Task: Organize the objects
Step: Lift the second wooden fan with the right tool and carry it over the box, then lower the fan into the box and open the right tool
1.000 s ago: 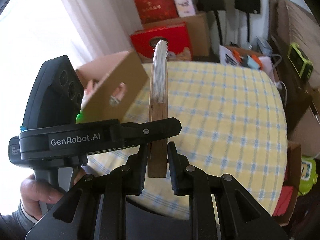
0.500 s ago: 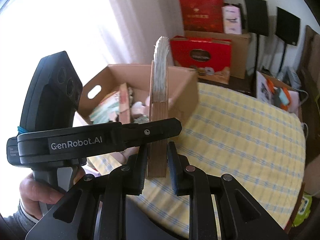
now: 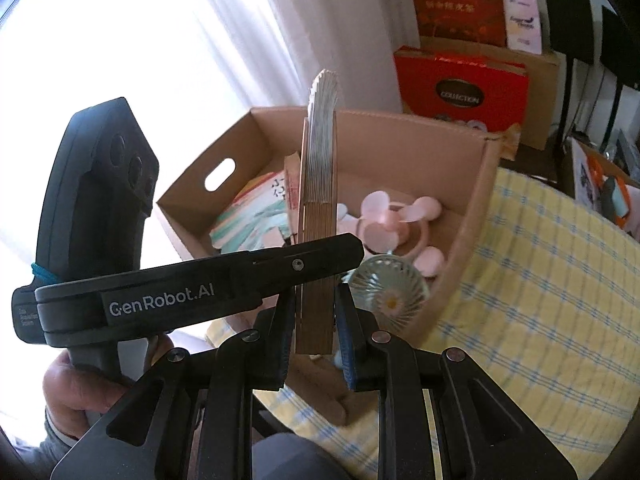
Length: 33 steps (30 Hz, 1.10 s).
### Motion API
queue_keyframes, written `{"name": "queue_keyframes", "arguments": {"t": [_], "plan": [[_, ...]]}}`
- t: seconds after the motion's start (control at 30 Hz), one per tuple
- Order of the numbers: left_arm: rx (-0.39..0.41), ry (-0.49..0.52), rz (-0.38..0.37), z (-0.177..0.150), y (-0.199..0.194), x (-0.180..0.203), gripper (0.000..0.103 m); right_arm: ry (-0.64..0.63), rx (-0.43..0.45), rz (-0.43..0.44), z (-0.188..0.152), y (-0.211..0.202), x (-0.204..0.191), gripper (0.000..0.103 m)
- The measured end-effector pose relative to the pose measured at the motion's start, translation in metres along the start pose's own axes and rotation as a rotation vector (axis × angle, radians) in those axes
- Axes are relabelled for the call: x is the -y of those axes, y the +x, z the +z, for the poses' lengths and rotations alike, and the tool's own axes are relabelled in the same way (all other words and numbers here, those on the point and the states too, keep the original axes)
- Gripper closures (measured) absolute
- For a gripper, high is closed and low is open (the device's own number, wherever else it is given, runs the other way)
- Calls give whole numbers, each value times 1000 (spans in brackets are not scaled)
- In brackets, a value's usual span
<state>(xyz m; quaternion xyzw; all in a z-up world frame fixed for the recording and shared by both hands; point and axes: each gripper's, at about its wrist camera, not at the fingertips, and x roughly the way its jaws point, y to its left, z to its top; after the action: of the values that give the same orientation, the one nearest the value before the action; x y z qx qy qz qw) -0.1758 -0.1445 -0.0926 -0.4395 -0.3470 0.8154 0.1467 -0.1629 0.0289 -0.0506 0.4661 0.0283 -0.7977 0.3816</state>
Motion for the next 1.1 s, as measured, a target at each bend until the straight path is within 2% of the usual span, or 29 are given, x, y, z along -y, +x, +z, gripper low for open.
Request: {"name": "queue_keyframes", "arguments": {"t": [0.33,0.37,0.43,0.47,0.5,0.57,0.83,1.0,1.1], "plan": [[-3,39,93,1,1,-18,89,-5,-31,-7,7,30,-10,84],[0,48,112,2,0,-18,85,-7,-31,-12,9,32,-11,83],[15,57,159,4,-1,-22,69,-9,-32,-25,11,36,-10,80],[27,52,168,5,-4,-24,57,-8,-36,-40,12,38,-9,80],[39,42,166,6,-8,-27,51,-6,-40,-48,12,40,-8,80],[51,39,166,7,-15,-30,51,-2,-39,-48,10,40,-7,75],[108,146,262,-3,-49,-15,47,-26,14,-80,5,3,-9,72],[134,224,313,-10,-60,8,39,-40,71,-111,0,-29,-9,61],[144,252,317,-16,-65,19,37,-42,97,-142,-5,-45,-7,58]]}}
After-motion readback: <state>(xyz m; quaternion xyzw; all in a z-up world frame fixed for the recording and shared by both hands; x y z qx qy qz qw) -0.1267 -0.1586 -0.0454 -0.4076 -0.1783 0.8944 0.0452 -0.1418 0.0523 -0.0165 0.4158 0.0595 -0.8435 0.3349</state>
